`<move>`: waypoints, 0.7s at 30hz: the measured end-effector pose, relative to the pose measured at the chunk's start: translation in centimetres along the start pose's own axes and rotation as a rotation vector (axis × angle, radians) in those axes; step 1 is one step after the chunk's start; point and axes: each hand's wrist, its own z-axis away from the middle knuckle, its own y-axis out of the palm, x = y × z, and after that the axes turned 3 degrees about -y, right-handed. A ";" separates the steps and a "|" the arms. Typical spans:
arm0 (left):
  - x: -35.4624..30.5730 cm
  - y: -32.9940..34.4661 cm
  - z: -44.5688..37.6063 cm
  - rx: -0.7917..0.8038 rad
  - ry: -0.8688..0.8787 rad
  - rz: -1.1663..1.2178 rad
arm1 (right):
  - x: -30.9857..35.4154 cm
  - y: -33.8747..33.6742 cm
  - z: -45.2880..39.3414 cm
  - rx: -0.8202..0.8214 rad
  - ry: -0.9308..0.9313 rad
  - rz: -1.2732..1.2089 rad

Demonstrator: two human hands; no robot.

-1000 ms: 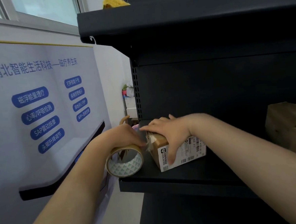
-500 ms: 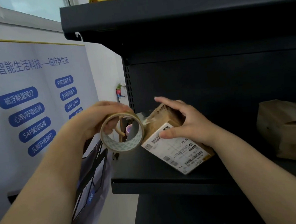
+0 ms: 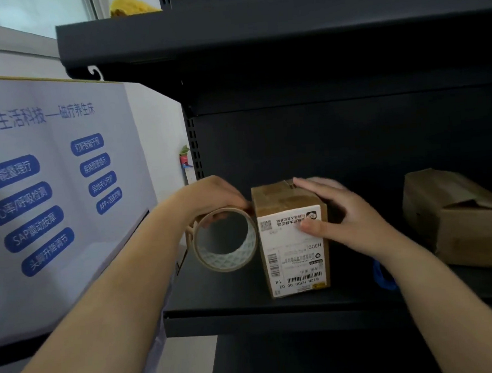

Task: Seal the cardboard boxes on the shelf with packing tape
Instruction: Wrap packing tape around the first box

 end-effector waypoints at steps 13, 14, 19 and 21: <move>-0.2 1.1 -0.4 0.030 -0.054 0.092 | 6.6 2.7 -1.9 0.199 -0.320 0.943; 0.4 1.2 -0.3 0.053 -0.059 0.194 | 6.4 2.8 -1.7 0.192 -0.283 0.938; 4.7 1.3 0.4 0.274 0.097 0.796 | 6.3 2.5 -1.9 0.185 -0.187 0.849; 5.0 1.1 0.5 0.242 0.089 0.800 | 6.3 2.6 -1.8 0.209 -0.188 0.846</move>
